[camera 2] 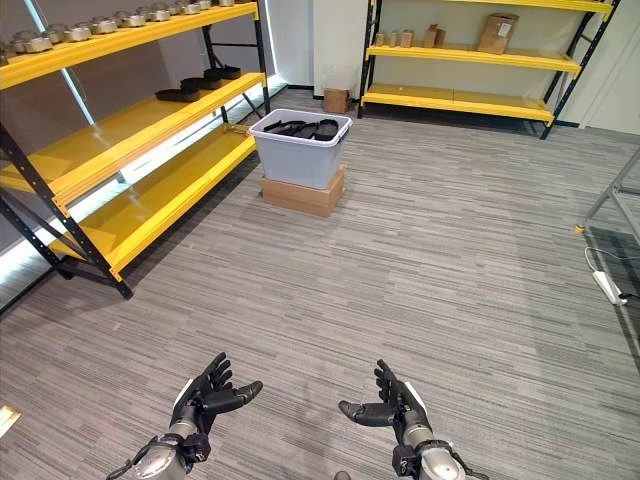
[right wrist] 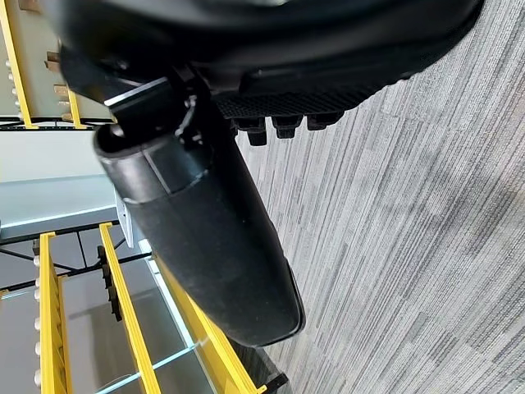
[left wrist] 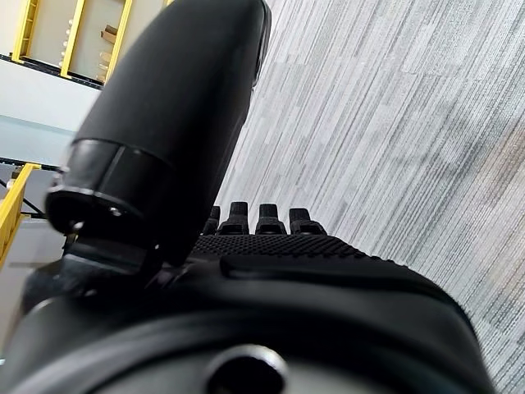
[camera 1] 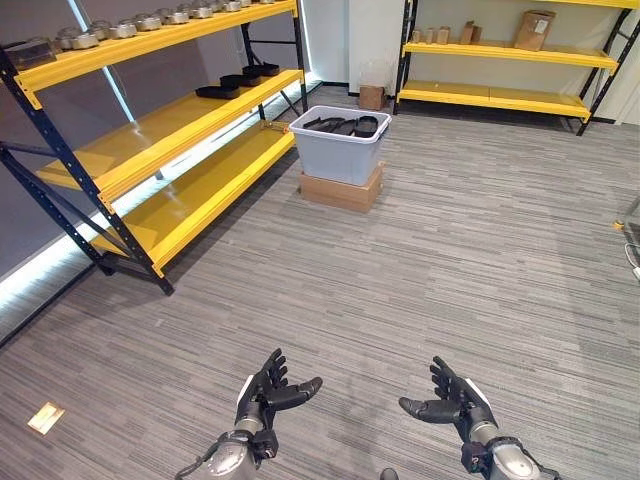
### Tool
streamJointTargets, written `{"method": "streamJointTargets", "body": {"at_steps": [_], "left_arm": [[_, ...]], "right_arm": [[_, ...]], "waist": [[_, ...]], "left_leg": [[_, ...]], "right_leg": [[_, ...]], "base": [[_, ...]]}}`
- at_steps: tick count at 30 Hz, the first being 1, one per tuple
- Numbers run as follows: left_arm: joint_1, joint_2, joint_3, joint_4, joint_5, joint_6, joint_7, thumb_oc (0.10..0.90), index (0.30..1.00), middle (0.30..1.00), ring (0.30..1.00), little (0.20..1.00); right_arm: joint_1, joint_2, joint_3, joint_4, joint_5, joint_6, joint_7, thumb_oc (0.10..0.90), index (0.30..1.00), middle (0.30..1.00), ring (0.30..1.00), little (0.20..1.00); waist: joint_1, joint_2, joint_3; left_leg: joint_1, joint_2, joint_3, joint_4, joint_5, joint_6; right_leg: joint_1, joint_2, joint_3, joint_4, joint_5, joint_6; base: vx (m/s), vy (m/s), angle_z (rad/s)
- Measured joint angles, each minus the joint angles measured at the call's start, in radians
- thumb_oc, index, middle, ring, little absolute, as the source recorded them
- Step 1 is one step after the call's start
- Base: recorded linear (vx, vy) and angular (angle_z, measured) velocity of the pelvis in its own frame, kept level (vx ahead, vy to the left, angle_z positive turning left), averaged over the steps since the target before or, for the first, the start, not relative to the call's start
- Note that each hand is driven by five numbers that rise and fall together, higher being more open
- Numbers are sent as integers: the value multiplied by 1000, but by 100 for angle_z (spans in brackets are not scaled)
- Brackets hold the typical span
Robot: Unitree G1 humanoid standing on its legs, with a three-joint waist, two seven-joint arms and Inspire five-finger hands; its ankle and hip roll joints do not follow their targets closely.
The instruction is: Move parts from the plastic box to the shelf.
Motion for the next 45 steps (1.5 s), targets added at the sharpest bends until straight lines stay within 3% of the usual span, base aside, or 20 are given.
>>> {"method": "streamJointTargets", "body": {"at_steps": [14, 19, 21, 22, 23, 25, 26, 27, 29, 30, 31, 33, 35, 36, 38, 40, 41, 44, 45], "left_arm": [[-15, 0, -1, 0, 0, 0, 1, 900, 1000, 1000, 1000, 1000], [-47, -1, -3, -1, 0, -1, 1, 900, 1000, 1000, 1000, 1000], [-60, -1, -4, 0, 0, -1, 2, 900, 1000, 1000, 1000, 1000], [-69, -1, -12, 1, 1, -1, 2, 900, 1000, 1000, 1000, 1000], [-87, 3, -34, 0, 9, -1, 2, 900, 1000, 1000, 1000, 1000], [-106, 13, -56, 2, 10, -6, 5, 900, 1000, 1000, 1000, 1000], [-105, 21, -63, 5, 18, -7, 2, 900, 1000, 1000, 1000, 1000], [-106, 30, -76, 15, 20, -6, 3, 900, 1000, 1000, 1000, 1000], [-111, 41, -75, 19, 38, 0, 5, 900, 1000, 1000, 1000, 1000], [-134, 58, -69, 20, 41, -1, 5, 900, 1000, 1000, 1000, 1000], [-150, 65, -62, 21, 44, -1, 5, 900, 1000, 1000, 1000, 1000], [-173, 55, -51, 41, 46, -4, 9, 900, 1000, 1000, 1000, 1000], [-233, 36, -39, 95, 46, -4, 13, 900, 1000, 1000, 1000, 1000], [-242, 18, -43, 104, 45, -4, 15, 900, 1000, 1000, 1000, 1000], [-220, -8, -48, 102, 42, -4, 21, 900, 1000, 1000, 1000, 1000], [-203, -9, -65, 83, 38, -6, 19, 900, 1000, 1000, 1000, 1000], [-198, -8, -65, 76, 36, -6, 18, 900, 1000, 1000, 1000, 1000], [-213, -6, -64, 69, 34, -6, 21, 900, 1000, 1000, 1000, 1000], [-227, -6, -65, 67, 34, -6, 21, 900, 1000, 1000, 1000, 1000]], "right_arm": [[-17, 2, 1, 1, 0, 0, -3, 900, 1000, 1000, 1000, 1000], [-49, 2, 2, 3, 0, 1, -8, 900, 1000, 1000, 1000, 1000], [-57, 0, 0, 4, 0, 0, -11, 900, 1000, 1000, 1000, 1000], [-62, -7, -2, 4, 0, 0, -13, 900, 1000, 1000, 1000, 1000], [-76, -23, 2, 3, 0, 2, -16, 900, 1000, 1000, 1000, 1000], [-81, -14, -7, 9, -1, 4, -25, 900, 1000, 1000, 1000, 1000], [-82, -7, -9, 15, -1, 5, -25, 900, 1000, 1000, 1000, 1000], [-89, 3, -14, 23, -1, 5, -26, 900, 1000, 1000, 1000, 1000], [-88, 6, -13, 8, 0, 6, -23, 900, 1000, 1000, 1000, 1000], [-89, 6, -12, -13, 0, 6, -23, 900, 1000, 1000, 1000, 1000], [-89, 6, -12, -15, 0, 6, -24, 900, 1000, 1000, 1000, 1000], [-90, 4, -10, -6, 0, 7, -28, 900, 1000, 1000, 1000, 1000], [-101, 4, -9, -5, 0, 6, -37, 900, 1000, 1000, 1000, 1000], [-95, 8, -9, -4, 0, 8, -41, 900, 1000, 1000, 1000, 1000], [-85, 10, -14, 22, 3, 10, -48, 900, 1000, 1000, 1000, 1000], [-98, -1, -16, 29, 6, 9, -50, 900, 1000, 1000, 1000, 1000], [-119, -9, -16, 30, 10, 9, -53, 900, 1000, 1000, 1000, 1000], [-183, -36, -18, 29, 14, 4, -54, 900, 1000, 1000, 1000, 1000], [-210, -48, -23, 30, 15, -1, -58, 900, 1000, 1000, 1000, 1000]], "waist": [[2, 0, 0], [2, 6, 1], [1, 12, 7], [1, 29, 19], [-13, 55, 37], [-22, 43, 68], [-20, 38, 69], [-18, 44, 73], [-29, 53, 78], [-32, 50, 88], [-35, 37, 97], [-53, 18, 112], [-75, 9, 134], [-86, -9, 141], [-111, -5, 134], [-117, 26, 124], [-111, 41, 121], [-108, 40, 108], [-111, 43, 106]], "left_leg": [[-35, -5, -3, 0, 2, -2], [-66, -23, -25, 0, 9, 11], [-70, -44, -38, 0, -1, 44], [-71, -44, -50, 0, -1, 53], [-67, -50, -51, 4, 6, 70], [-58, -77, -62, 34, -10, 111], [-51, -87, -56, 35, -19, 117], [-48, -89, -53, 29, -22, 122], [-70, -86, -57, 39, -23, 123], [-96, -85, -58, 49, -25, 122], [-102, -90, -58, 47, -20, 129], [-98, -93, -62, 59, -38, 127], [-118, -88, -87, 97, -70, 116], [-78, -83, -125, 84, -102, 77], [-25, -57, -185, 76, -138, 42], [16, -2, -207, 57, -156, 5], [13, 31, -196, 92, -150, -14], [-44, 63, -197, 258, -166, -36], [-92, 72, -201, 372, -172, -56]], "right_leg": [[-32, -4, -2, 8, 1, 1], [-67, -23, -17, 36, -6, 20], [-114, -35, -24, 137, -26, 35], [-166, -37, -24, 248, -40, 53], [-294, -59, -24, 515, -51, 89], [-367, -97, -9, 702, -42, 87], [-393, -110, -10, 717, -15, 82], [-395, -128, -44, 719, -15, 82], [-388, -93, -44, 623, -105, 85], [-382, -63, -9, 479, -143, 102], [-367, -57, -11, 387, -139, 96], [-375, -59, -31, 321, -114, 89], [-364, -66, -18, 111, -80, 121], [-339, -80, -5, 43, -59, 126], [-282, -74, 14, 167, -72, 100], [-261, -16, 6, 182, -42, 88], [-254, 17, 1, 197, -48, 61], [-242, 54, -30, 242, -88, -12], [-225, 68, -35, 240, -108, -30]], "base": [[1, 44, 0], [13, 177, 12], [-3, 201, 5], [6, 258, 19], [43, 257, 21], [138, 225, 29], [264, 33, 4], [293, -34, -21], [200, -36, -15], [279, -58, -2], [326, -61, 7], [405, -68, 11], [553, -158, 38], [570, -216, 73], [402, -168, 91], [347, -177, 54], [292, -164, 17], [328, -225, 6], [326, -319, 12]]}}
